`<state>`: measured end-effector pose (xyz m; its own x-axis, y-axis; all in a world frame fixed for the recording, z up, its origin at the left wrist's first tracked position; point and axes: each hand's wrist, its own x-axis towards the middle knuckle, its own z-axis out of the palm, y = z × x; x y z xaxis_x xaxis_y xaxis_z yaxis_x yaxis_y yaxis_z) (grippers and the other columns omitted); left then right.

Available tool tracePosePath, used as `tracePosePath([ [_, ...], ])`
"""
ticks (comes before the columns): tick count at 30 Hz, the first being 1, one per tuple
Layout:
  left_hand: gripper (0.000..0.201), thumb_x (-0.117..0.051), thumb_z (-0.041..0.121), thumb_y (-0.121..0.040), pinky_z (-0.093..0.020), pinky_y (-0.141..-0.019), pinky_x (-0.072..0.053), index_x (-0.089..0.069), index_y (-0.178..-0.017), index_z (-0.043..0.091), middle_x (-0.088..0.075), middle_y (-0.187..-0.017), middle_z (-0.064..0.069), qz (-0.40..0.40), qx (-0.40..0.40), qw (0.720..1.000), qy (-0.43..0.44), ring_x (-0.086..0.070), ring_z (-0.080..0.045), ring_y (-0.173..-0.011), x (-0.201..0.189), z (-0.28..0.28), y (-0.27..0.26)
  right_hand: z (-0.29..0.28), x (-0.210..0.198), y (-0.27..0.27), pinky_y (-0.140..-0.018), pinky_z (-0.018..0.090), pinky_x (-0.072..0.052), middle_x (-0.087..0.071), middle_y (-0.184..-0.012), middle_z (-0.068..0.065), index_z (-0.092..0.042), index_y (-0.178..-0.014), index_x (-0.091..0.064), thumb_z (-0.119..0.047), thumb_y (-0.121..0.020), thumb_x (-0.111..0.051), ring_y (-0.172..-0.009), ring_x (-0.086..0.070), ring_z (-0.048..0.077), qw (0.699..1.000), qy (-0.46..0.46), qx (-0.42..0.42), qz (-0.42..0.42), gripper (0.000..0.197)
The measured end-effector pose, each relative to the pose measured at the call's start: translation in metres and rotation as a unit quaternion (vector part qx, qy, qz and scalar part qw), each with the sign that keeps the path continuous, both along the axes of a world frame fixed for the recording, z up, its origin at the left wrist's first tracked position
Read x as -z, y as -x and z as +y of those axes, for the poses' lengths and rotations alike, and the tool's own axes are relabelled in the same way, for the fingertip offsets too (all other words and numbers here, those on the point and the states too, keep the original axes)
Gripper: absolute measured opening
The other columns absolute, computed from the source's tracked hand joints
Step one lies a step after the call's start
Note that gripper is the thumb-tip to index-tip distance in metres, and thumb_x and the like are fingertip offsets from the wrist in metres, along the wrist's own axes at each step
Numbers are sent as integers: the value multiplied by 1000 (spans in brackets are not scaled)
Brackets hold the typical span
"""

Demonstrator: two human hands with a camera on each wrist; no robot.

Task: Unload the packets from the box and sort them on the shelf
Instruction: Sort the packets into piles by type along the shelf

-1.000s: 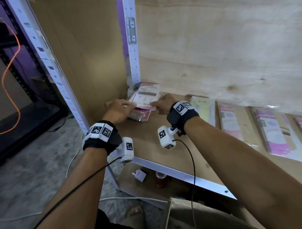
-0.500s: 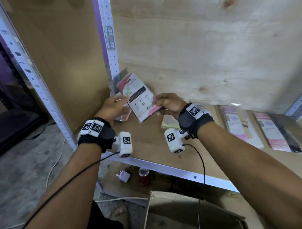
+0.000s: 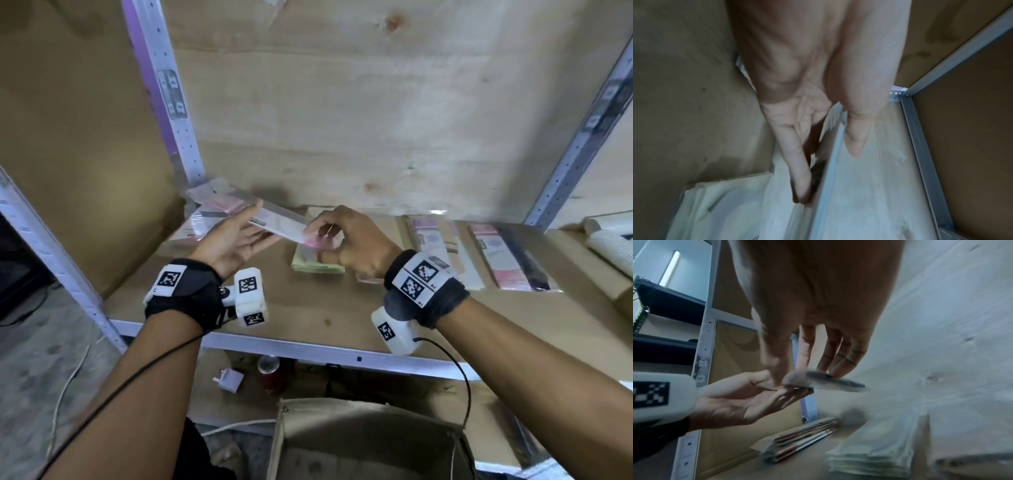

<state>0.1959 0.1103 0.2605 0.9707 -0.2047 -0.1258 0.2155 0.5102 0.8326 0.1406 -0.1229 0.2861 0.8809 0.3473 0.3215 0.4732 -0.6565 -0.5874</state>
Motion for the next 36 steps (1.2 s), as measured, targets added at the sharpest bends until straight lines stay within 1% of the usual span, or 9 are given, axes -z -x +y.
tracePosePath([
  [2, 31, -70, 17, -90, -31, -68, -61, -59, -114, 2, -74, -109, -21, 14, -19, 998, -50, -72, -27, -105, 2, -9, 3, -11, 5, 4, -75, 17, -47, -62, -100, 1, -22, -106, -70, -26, -71, -85, -88, -60, 14, 1000, -14, -12, 15, 39],
  [7, 22, -63, 12, -95, -26, -66, -60, -59, -115, 4, -72, -111, -18, -2, 33, 993, -109, -76, -19, -87, 5, -30, 12, -46, 19, -3, -86, 28, -51, -63, -106, -2, -20, -109, -64, -27, -87, -70, -93, -59, 12, 987, -91, 121, 55, 24],
  [11, 14, -59, 16, -97, -23, -69, -60, -62, -108, 8, -74, -102, -12, -16, 96, 984, -149, -75, -17, -86, 6, -51, 18, -69, 30, -4, -63, 15, -49, -72, -101, 5, -19, -113, -65, -27, -90, -70, -89, -66, 16, 956, -167, 89, 226, 25],
  [15, 19, -59, 17, -98, -24, -71, -61, -60, -114, 7, -72, -107, -13, -21, 123, 978, -168, -73, -18, -89, 10, -67, 17, -90, 43, 0, -82, 39, -52, -72, -110, 20, -9, -118, -65, -17, -90, -69, -98, -68, 33, 920, -249, 40, 300, 30],
  [18, 24, -59, 16, -97, -23, -73, -61, -62, -119, 5, -73, -107, -12, -34, 104, 980, -167, -74, -15, -86, 14, -75, 10, -105, 49, 1, -88, 42, -52, -70, -113, 24, -3, -117, -65, -12, -91, -67, -105, -66, 40, 914, -273, 9, 301, 28],
  [22, 18, -60, 18, -97, -23, -78, -60, -68, -112, 10, -75, -91, -2, -39, 23, 988, -150, -70, -12, -85, 18, -70, -8, -123, 56, 2, -84, 41, -54, -69, -112, 25, -10, -113, -68, -13, -93, -65, -98, -68, 33, 913, -289, 2, 289, 20],
  [27, 38, -71, 32, -89, -30, -78, -57, -69, -117, 6, -77, -94, -6, -60, -23, 973, -220, -71, -16, -82, 24, -69, -20, -139, 71, 6, -79, 33, -51, -66, -107, 27, -5, -111, -68, -15, -95, -62, -94, -63, 28, 912, -316, 37, 261, 20],
  [33, 54, -67, 45, -90, -23, -60, -50, -66, -119, 0, -77, -95, -12, -53, -69, 952, -293, -71, -13, -69, 23, -87, -15, -154, 81, 16, -83, 46, -42, -68, -112, 26, -17, -110, -72, -23, -93, -64, -95, -61, 33, 896, -350, 61, 267, 20],
  [36, 37, -65, 38, -93, -19, -45, -40, -70, -103, 3, -74, -78, -7, -44, -94, 948, -300, -62, -13, -58, 21, -94, -11, -157, 78, 17, -81, 49, -39, -63, -116, 32, -19, -113, -71, -30, -85, -70, -94, -57, 36, 893, -353, 31, 278, 31],
])
